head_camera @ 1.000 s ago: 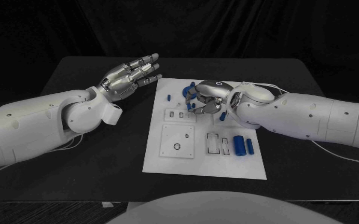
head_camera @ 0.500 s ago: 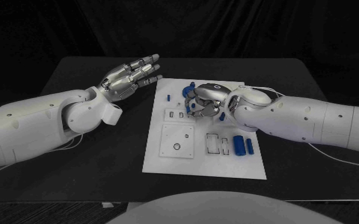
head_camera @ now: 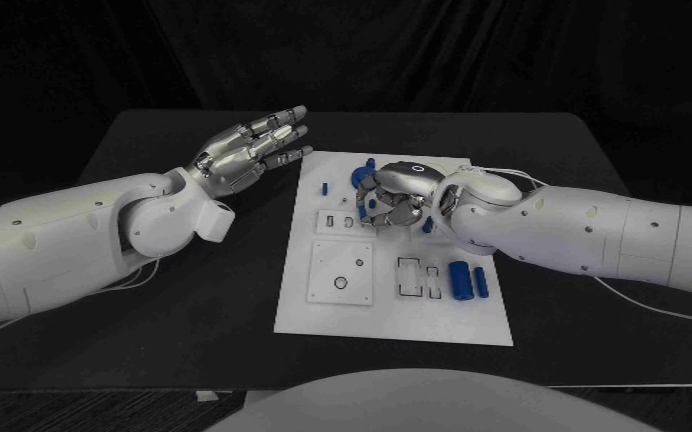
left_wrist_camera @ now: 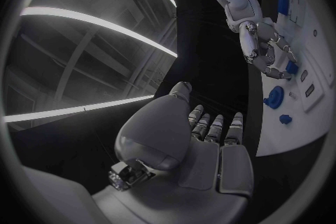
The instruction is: Assemble the parts on the task board
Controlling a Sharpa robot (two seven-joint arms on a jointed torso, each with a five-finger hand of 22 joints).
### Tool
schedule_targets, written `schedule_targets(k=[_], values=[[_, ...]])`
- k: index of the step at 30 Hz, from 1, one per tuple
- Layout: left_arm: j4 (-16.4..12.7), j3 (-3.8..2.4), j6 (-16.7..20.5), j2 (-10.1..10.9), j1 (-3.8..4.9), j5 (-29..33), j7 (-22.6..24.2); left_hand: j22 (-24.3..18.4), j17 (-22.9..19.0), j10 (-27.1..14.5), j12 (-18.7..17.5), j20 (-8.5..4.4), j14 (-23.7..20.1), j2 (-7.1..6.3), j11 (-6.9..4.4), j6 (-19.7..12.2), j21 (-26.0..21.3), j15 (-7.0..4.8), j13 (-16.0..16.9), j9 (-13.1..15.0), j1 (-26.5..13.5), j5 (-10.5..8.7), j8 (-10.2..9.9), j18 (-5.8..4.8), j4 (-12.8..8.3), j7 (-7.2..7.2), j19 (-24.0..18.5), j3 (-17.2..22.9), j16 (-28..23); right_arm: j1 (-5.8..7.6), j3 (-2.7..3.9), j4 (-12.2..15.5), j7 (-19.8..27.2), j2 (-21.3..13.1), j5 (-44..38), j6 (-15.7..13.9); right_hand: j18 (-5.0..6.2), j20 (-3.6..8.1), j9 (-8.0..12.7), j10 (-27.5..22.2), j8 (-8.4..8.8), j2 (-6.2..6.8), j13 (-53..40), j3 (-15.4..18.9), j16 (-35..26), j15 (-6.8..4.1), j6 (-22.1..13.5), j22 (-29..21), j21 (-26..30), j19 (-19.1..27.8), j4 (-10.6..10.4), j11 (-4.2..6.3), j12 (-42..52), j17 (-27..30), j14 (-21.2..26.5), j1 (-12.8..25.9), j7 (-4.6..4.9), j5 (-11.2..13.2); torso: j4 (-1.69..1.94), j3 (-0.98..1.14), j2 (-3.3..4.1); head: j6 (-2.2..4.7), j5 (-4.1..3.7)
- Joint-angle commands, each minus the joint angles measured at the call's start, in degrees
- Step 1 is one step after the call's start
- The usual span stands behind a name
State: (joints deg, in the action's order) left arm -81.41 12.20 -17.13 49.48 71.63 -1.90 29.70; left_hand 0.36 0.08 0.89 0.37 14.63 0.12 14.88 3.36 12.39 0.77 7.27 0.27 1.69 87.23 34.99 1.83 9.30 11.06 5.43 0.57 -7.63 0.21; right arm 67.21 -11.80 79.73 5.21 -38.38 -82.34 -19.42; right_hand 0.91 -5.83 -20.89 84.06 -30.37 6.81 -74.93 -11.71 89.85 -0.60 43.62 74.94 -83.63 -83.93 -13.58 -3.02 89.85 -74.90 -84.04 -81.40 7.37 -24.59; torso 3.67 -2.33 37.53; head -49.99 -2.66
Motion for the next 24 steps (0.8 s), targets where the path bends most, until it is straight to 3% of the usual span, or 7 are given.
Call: schedule_targets(k=[1,10,17,24], values=[[0.0,-0.06,-0.9,-0.1,-0.1,0.2,0.3,-0.1,-0.1,-0.1,0.0,-0.28,-0.1,0.32,0.42,-0.3,-0.3,-0.44,0.0,0.0,0.3,0.38,0.1,1.04,-0.2,-0.02,-0.1,0.1,-0.2,-0.17,0.03,0.0,-1.3,-0.1,-0.5,0.6,1.17,-0.37,0.2,5.9,0.44,0.35,-15.1,0.0,0.1,0.6,0.4,12.3,0.4,-0.8,0.5,-0.46,0.2,-15.1,-6.0,0.6,0.1,0.6,-0.02,-0.01,0.02,-0.01,-0.02],[0.1,-0.06,-1.0,-0.2,-0.15,0.2,0.1,-0.1,-0.1,-0.1,0.0,-0.28,-0.1,0.32,0.42,-0.3,-0.3,-0.44,0.0,0.0,0.3,0.38,0.1,1.04,-0.2,-0.02,-0.1,0.1,-0.2,-0.18,0.03,-0.4,-1.3,0.0,-0.5,1.5,1.28,-0.55,0.5,5.9,1.34,0.42,-15.1,0.2,0.1,0.75,-0.1,12.1,0.8,-0.5,1.0,-0.58,0.2,-15.1,-6.0,0.9,0.26,1.7,-0.02,0.02,0.02,-0.01,-0.1],[0.1,-0.06,-1.0,-0.2,-0.18,0.2,0.1,-0.1,-0.1,-0.2,-0.1,-0.32,-0.1,0.34,0.39,-0.2,-0.3,-0.49,0.0,0.0,0.3,0.39,0.1,1.04,-0.2,-0.02,-0.1,0.2,-0.2,-0.18,0.03,-0.6,-1.1,0.2,-0.5,1.8,1.34,-0.56,0.7,5.9,2.43,0.45,-15.1,0.8,0.1,0.63,-1.0,12.1,1.1,-0.3,1.8,-0.37,0.2,-15.1,-6.0,1.5,0.29,5.3,0.01,0.02,0.06,-0.01,-0.12],[0.1,-0.06,-1.0,-0.2,-0.19,0.2,0.0,-0.1,-0.1,-0.2,-0.1,-0.33,-0.1,0.35,0.37,-0.2,-0.3,-0.5,0.0,0.1,0.3,0.39,0.1,1.04,-0.2,-0.02,-0.1,0.2,-0.2,-0.18,0.03,-0.7,-0.9,0.3,-0.5,2.2,1.39,-0.41,0.9,5.9,3.27,0.44,-15.1,1.3,0.1,0.45,-2.0,12.0,1.3,-0.2,2.0,-0.14,0.2,-15.1,-6.0,2.0,0.35,6.8,0.02,0.04,0.06,-0.01,-0.15]])
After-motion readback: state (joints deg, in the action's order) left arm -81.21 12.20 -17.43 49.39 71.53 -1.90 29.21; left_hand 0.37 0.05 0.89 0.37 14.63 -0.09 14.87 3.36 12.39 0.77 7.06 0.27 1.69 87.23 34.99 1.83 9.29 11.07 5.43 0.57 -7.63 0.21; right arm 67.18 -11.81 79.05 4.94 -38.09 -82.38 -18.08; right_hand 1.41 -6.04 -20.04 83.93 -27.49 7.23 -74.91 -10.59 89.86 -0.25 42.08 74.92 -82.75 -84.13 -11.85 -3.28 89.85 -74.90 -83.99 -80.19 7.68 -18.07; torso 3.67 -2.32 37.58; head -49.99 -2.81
